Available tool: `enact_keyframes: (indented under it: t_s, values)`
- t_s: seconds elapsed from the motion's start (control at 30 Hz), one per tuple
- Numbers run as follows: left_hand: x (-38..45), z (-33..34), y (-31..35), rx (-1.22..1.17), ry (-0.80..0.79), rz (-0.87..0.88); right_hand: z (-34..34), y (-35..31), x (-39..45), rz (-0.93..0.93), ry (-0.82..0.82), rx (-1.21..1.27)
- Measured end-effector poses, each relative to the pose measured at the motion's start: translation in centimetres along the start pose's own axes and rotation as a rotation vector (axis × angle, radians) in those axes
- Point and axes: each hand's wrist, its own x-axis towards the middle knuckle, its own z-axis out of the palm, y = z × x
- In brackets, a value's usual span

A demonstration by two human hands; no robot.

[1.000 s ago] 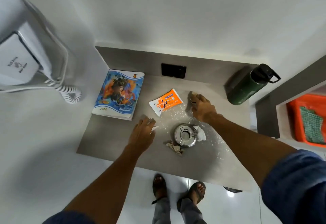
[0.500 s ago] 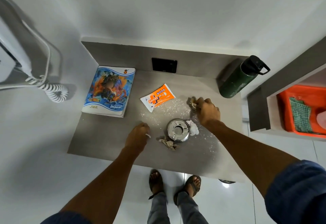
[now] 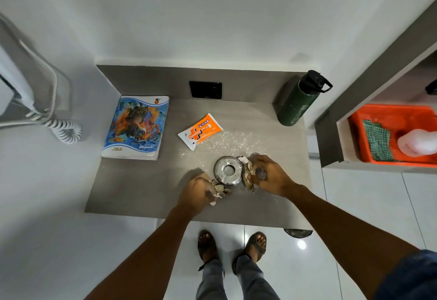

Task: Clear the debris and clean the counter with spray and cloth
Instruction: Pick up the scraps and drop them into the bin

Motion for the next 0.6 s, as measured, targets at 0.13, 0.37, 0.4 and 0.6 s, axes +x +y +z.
enact_keyframes:
  t_s: [0.13, 0.37, 0.4, 0.6]
  values:
    - [0.4, 1.3, 0.7, 0.089, 0.051, 0.034, 0.8, -0.3, 1.3, 0.049, -0.122, 0.079]
    - [0.8, 2.6, 0.7, 0.241, 0.075, 0.019, 2.4, 0.7, 2.3, 0.068, -0.039, 0.009]
    - [0.8, 2.7, 0.6, 0.261, 0.067, 0.015, 2.5, 0.9, 2.2, 0.087, -0.023, 0.040]
    - [0.9, 3.5, 0.9, 0.305, -0.005, -0.013, 2.7, 2.2, 0.6, 0.154, -0.016, 0.226]
